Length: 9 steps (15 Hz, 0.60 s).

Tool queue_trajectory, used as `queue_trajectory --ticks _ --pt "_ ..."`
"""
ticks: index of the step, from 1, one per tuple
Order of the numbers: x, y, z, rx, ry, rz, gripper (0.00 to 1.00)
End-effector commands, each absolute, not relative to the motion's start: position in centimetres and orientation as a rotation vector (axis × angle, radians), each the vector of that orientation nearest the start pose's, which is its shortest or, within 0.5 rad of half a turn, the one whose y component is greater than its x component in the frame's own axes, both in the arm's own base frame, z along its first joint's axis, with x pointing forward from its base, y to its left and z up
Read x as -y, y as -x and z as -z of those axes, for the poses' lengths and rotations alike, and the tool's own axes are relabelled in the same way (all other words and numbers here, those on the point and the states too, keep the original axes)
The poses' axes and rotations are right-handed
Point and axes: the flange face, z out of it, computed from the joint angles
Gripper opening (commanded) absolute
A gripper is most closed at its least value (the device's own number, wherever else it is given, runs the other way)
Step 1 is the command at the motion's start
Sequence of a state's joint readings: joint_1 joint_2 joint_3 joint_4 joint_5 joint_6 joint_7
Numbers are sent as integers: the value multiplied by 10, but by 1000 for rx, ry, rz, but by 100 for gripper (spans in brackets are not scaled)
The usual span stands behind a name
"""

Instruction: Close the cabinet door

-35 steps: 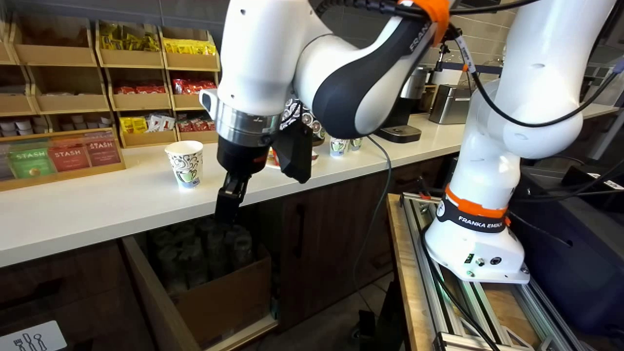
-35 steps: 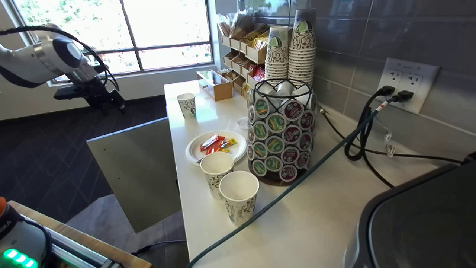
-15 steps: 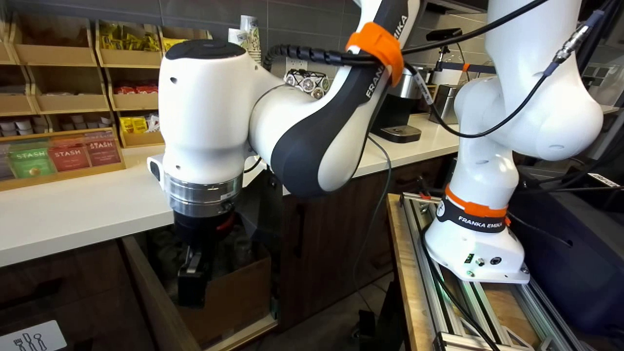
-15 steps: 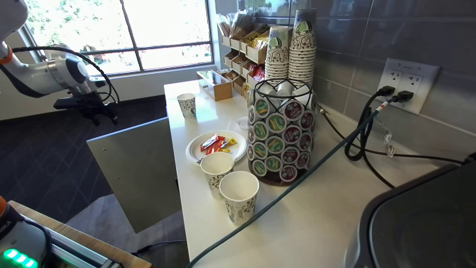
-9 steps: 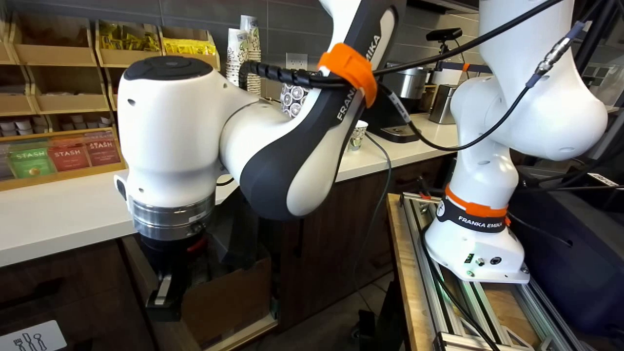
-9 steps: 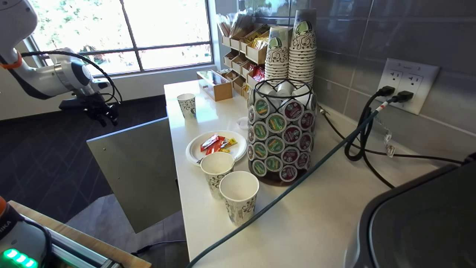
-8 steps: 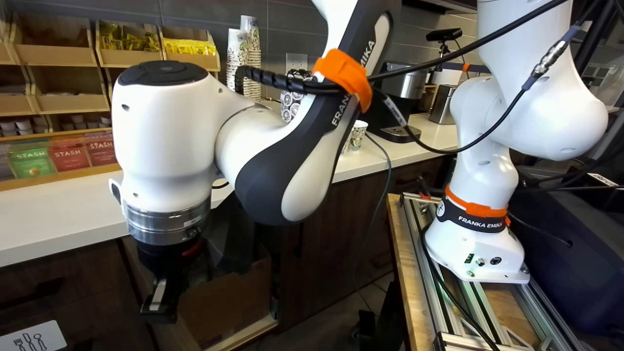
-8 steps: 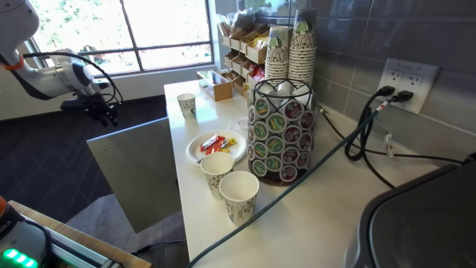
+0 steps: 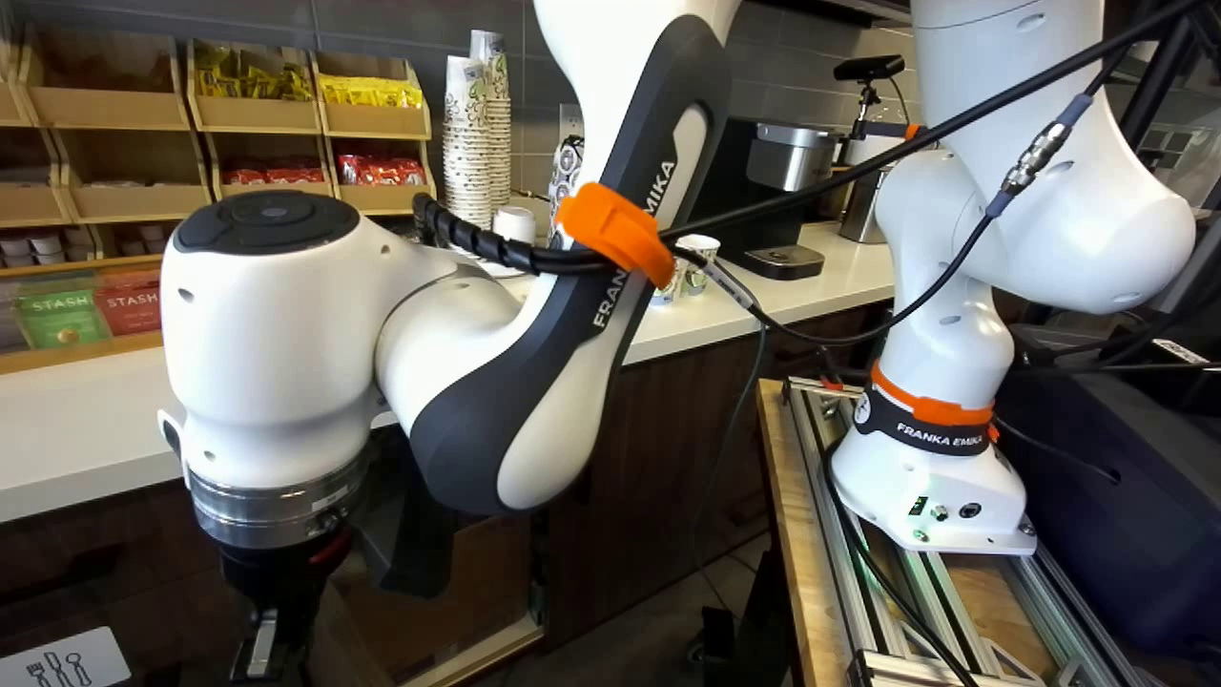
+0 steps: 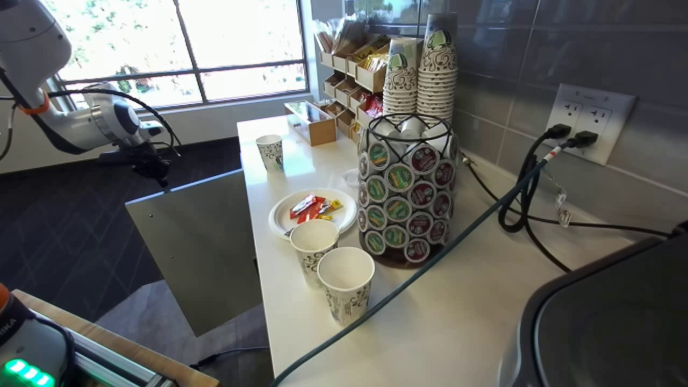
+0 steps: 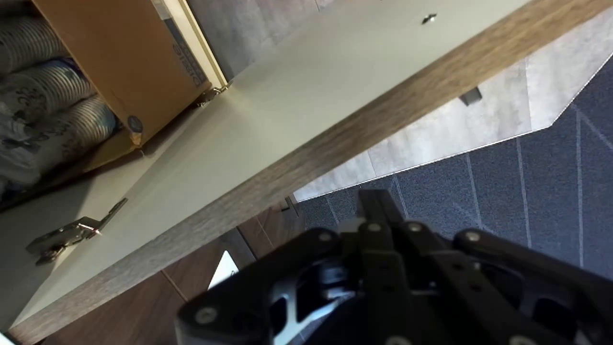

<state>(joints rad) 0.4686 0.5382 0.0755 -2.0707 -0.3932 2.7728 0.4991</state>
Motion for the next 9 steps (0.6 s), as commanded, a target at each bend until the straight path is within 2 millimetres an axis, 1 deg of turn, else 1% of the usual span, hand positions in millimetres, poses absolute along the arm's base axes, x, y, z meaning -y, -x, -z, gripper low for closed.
queue_trajectory --ticks 1,4,7,9 --pt "-323 -509 -161 615 3119 278 0" --pt "-315 -507 -150 600 3137 235 0" --pt "-302 -510 -151 579 3200 220 0" --pt "-285 -514 -156 547 3280 205 0"
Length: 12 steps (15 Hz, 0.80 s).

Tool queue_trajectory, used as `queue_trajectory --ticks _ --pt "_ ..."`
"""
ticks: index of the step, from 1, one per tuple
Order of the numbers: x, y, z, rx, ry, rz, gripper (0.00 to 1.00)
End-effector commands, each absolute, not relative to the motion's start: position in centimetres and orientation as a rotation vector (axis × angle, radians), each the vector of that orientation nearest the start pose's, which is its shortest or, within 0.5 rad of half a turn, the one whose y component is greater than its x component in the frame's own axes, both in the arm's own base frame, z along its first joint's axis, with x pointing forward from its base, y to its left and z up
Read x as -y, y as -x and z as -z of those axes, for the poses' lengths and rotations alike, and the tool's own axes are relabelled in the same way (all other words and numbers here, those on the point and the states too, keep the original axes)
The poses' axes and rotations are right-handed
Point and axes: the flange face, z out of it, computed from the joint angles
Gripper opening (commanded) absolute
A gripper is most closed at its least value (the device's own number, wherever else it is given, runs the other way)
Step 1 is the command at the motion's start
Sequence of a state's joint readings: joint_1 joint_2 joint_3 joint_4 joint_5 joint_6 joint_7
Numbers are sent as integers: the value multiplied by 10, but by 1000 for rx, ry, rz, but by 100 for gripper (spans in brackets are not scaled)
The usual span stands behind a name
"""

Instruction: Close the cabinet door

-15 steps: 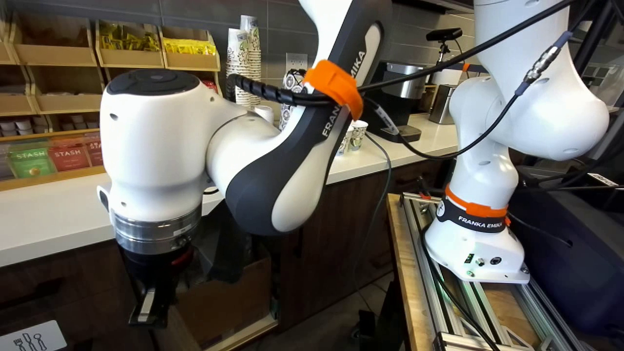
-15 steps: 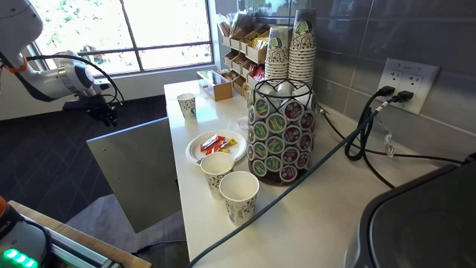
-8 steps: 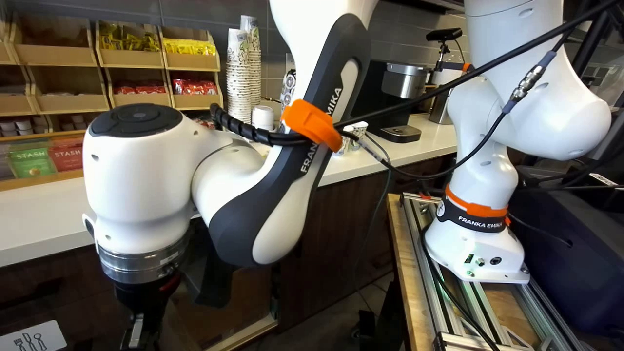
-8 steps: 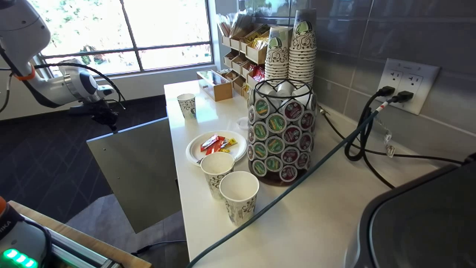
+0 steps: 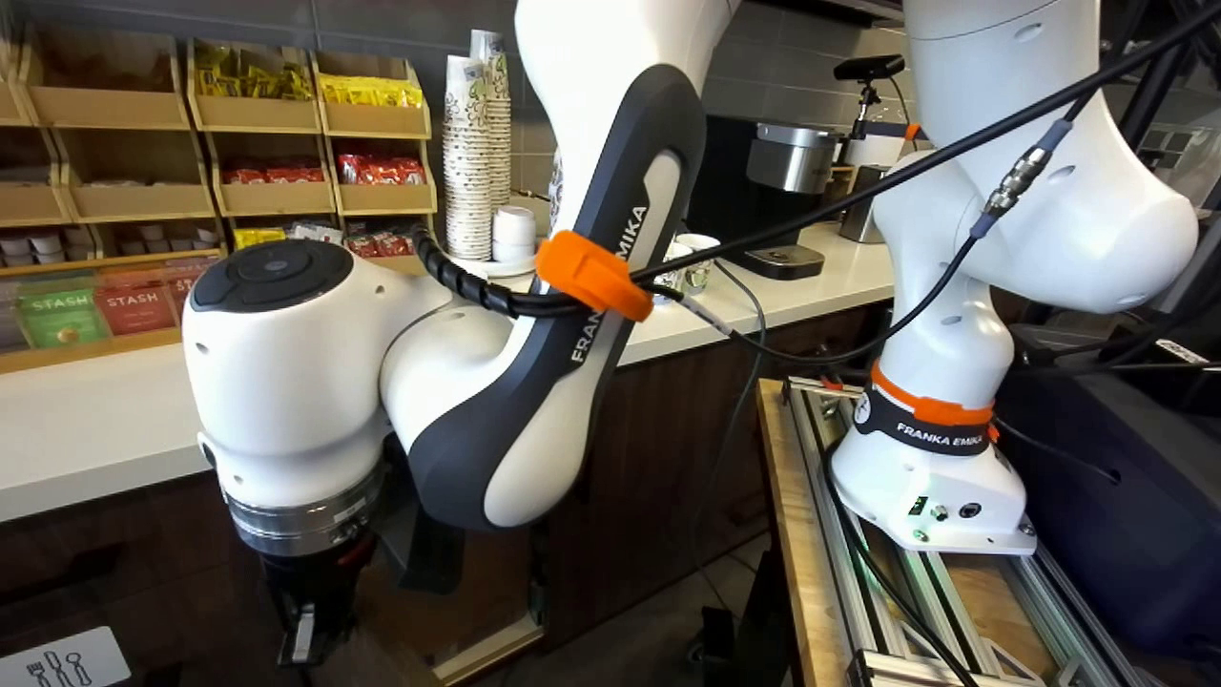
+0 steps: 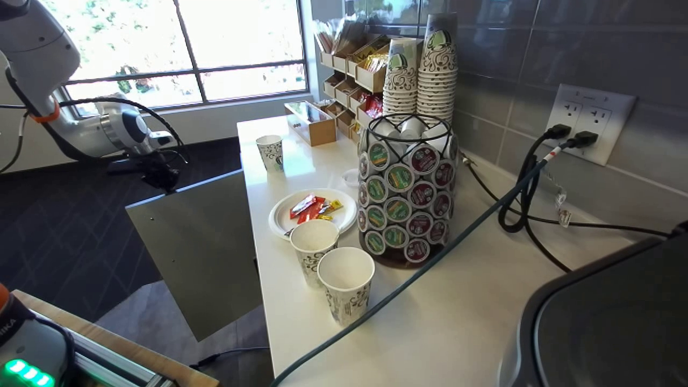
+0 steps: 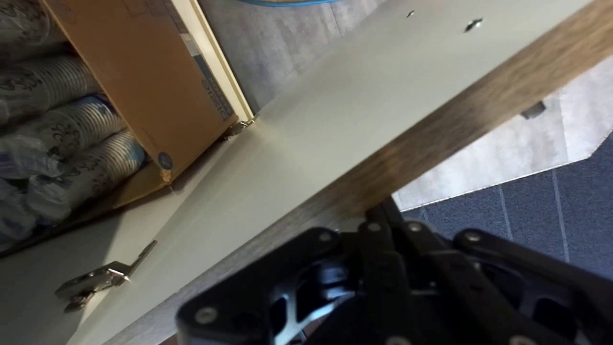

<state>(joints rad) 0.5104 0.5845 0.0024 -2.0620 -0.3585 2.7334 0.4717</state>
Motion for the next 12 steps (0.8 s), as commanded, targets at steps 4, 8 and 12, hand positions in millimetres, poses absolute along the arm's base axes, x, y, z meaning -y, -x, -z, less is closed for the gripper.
queue_trajectory --ticks 4,8,12 --pt "-247 -510 -153 384 3426 41 0" --pt "-210 -504 -136 255 3527 -112 0" --pt "-177 -499 -124 260 3634 -118 0"
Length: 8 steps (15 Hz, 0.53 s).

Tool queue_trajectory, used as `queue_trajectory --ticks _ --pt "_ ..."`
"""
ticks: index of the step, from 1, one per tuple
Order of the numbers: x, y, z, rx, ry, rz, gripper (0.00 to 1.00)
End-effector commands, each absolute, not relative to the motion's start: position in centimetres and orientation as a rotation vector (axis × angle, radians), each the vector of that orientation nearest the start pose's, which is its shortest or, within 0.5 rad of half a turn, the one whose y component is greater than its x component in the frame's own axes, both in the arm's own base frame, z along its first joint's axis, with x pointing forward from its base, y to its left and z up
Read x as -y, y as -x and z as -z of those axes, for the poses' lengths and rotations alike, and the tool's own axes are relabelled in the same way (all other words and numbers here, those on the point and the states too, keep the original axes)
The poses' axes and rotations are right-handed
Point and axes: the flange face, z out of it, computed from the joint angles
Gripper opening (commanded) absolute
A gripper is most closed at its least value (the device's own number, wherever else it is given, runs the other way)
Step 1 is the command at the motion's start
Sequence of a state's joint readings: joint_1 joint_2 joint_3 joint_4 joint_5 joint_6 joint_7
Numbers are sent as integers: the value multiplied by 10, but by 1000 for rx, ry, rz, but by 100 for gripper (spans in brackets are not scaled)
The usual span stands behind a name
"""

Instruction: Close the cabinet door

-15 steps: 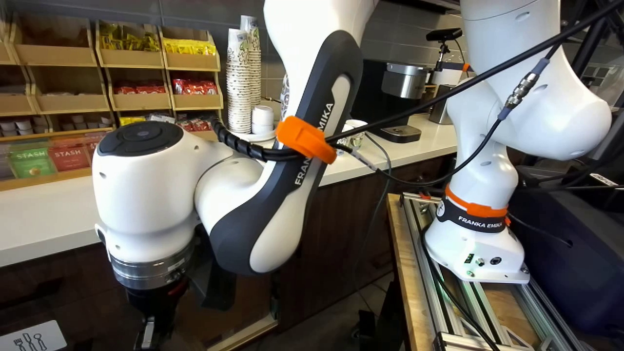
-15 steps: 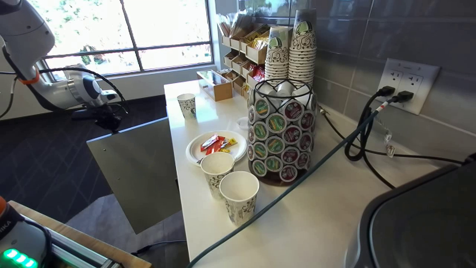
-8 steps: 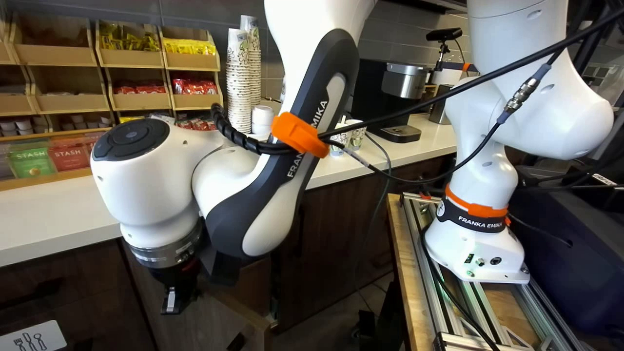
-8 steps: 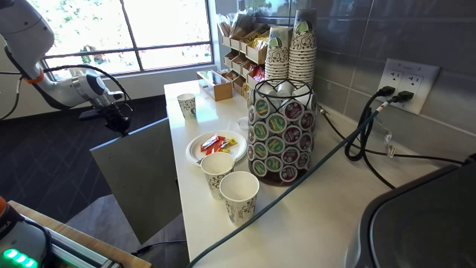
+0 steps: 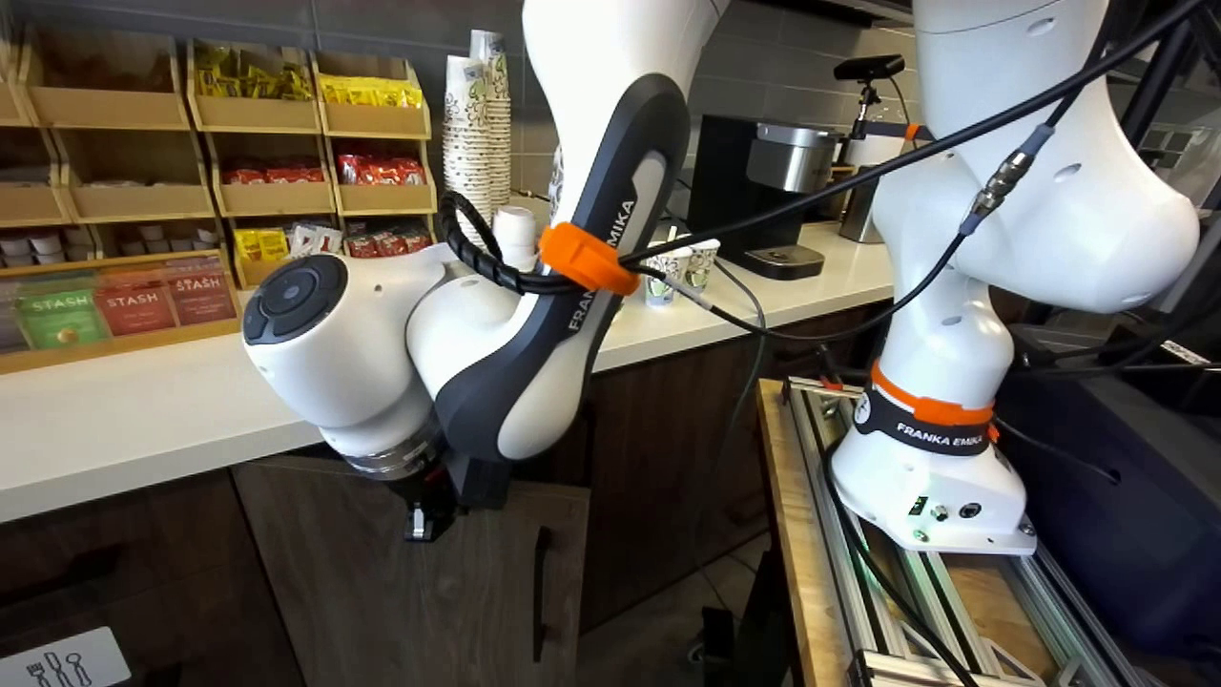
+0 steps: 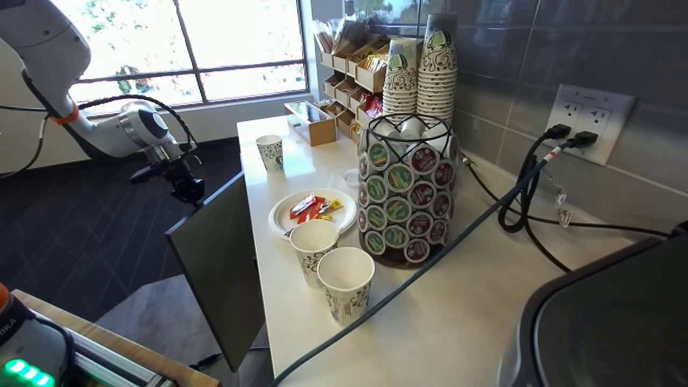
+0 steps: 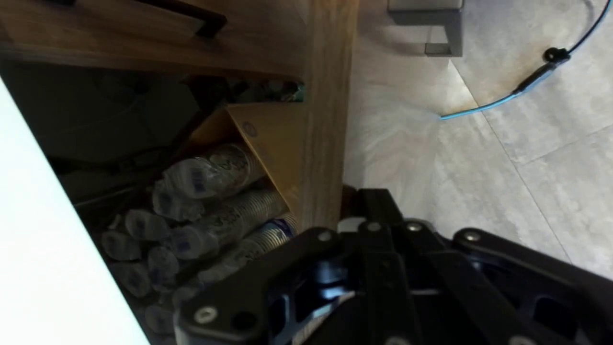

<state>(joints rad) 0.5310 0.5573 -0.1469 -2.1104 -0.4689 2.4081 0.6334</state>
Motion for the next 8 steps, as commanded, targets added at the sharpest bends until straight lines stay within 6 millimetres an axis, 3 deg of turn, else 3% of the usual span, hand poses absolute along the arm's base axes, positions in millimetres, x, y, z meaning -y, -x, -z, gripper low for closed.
queue_trajectory --ticks 1,8 --pt "-170 -497 -122 258 3654 -107 0" --pt "-128 -484 -103 463 3793 39 0"
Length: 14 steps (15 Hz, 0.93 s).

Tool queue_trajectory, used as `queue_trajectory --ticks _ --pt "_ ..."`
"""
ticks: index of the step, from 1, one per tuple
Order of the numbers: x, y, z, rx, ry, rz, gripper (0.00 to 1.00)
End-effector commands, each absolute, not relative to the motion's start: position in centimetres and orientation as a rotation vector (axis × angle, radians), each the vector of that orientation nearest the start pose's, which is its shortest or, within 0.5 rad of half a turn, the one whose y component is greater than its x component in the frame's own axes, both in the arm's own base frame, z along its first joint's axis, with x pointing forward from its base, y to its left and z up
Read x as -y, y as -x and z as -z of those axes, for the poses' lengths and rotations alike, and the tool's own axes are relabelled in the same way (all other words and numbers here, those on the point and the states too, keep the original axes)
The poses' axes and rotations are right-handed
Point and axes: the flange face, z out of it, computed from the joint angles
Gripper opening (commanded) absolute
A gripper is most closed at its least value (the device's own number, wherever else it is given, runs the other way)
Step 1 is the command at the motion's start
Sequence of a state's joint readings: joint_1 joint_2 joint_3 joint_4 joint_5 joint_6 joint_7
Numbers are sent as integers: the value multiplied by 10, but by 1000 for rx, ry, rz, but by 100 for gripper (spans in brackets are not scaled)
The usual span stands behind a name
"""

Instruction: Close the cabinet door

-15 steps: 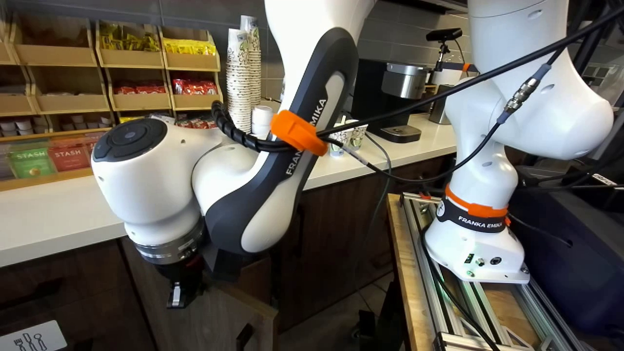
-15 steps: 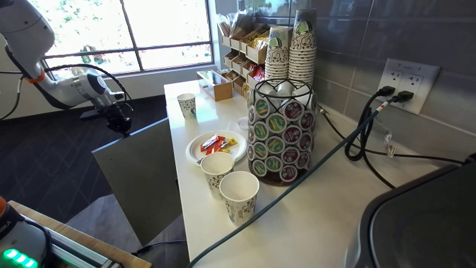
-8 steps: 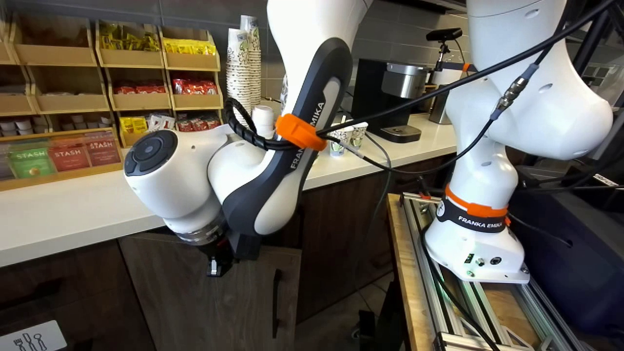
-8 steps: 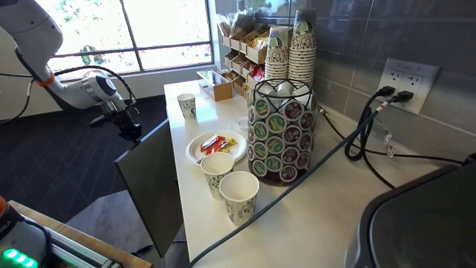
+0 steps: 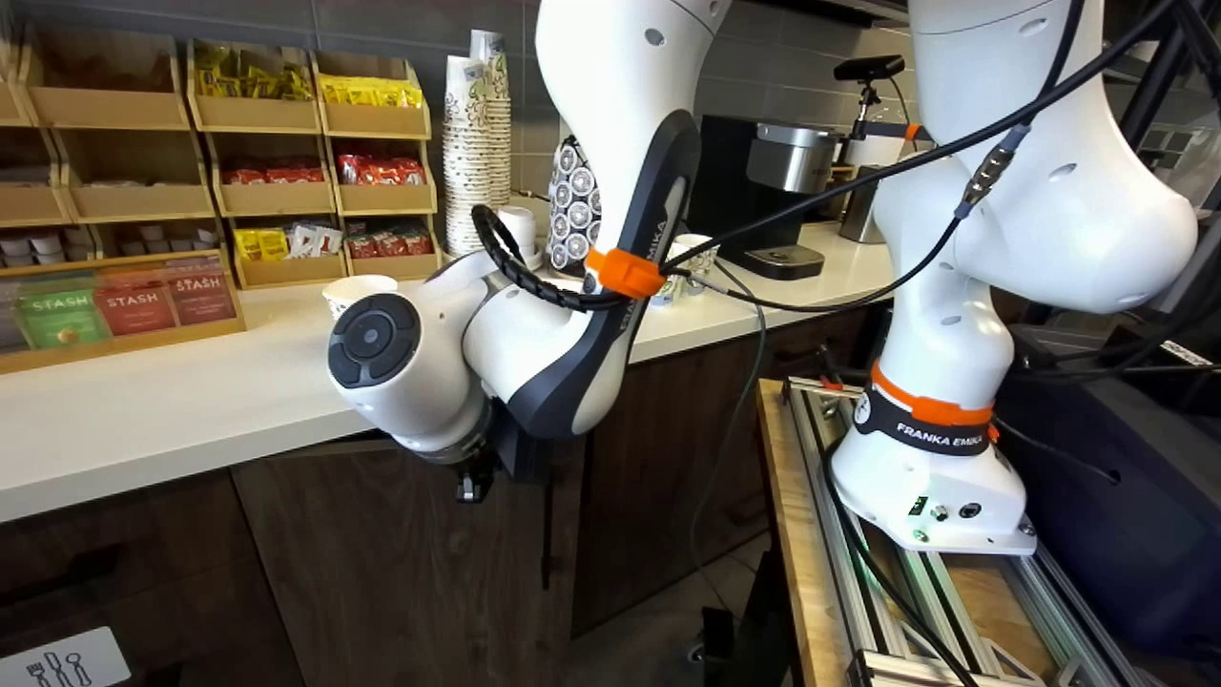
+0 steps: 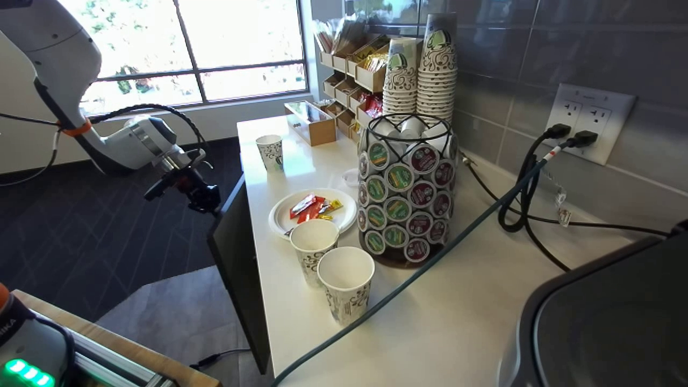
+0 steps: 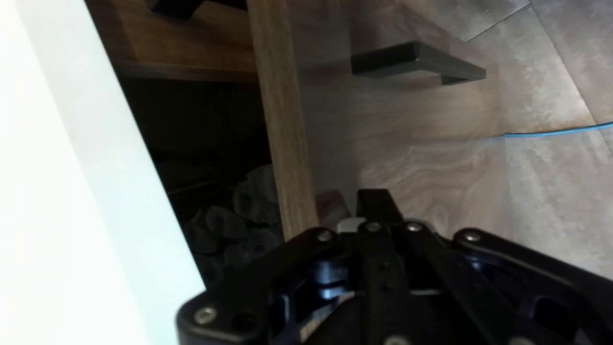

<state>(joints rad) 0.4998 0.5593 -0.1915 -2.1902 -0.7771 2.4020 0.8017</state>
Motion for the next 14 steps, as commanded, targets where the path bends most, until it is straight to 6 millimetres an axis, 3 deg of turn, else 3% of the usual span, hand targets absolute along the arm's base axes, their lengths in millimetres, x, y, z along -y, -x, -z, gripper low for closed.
queue_trajectory --ticks 1,8,10,14 --pt "-124 -483 -101 -340 -2406 -45 0" --pt "-104 -484 -88 -551 -2346 -101 0" --pt "-109 -485 -99 -558 -2406 -71 0" --pt "-140 -485 -141 -630 -2609 15 0"
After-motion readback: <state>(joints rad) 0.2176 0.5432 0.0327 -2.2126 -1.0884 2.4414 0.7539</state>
